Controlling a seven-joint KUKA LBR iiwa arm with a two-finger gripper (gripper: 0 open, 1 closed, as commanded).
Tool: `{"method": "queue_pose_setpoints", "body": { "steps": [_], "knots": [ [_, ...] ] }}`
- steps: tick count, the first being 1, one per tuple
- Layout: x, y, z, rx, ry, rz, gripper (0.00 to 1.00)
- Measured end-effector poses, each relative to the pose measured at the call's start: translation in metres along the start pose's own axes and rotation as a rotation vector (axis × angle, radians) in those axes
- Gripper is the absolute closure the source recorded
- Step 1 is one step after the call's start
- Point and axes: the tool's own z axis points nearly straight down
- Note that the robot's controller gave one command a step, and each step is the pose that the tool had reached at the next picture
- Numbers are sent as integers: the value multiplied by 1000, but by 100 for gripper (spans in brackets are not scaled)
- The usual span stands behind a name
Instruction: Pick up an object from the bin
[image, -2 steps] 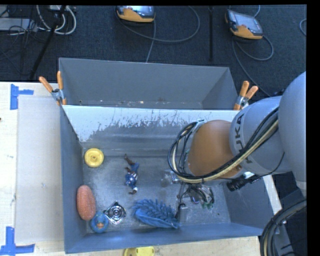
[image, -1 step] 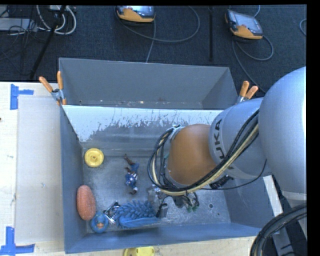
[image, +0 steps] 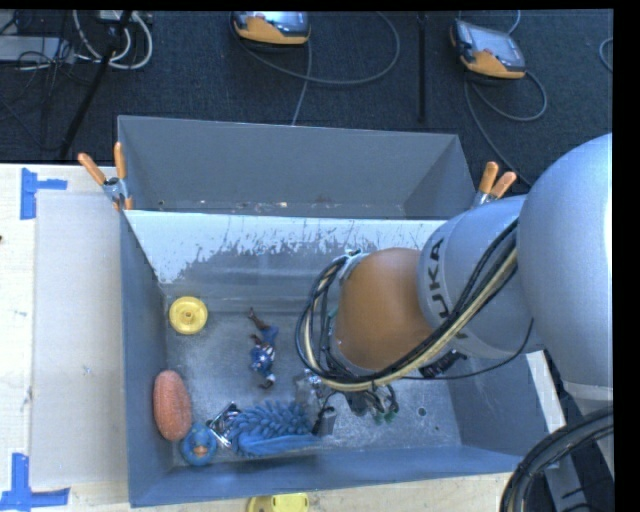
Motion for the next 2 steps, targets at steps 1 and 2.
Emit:
{"method": "queue_pose_setpoints", "body": {
  "steps": [1,2],
  "knots": [
    [-6,24,-66,-1,-3,219,0],
    [-6,24,-65,0,0,218,0]
  ]
}}
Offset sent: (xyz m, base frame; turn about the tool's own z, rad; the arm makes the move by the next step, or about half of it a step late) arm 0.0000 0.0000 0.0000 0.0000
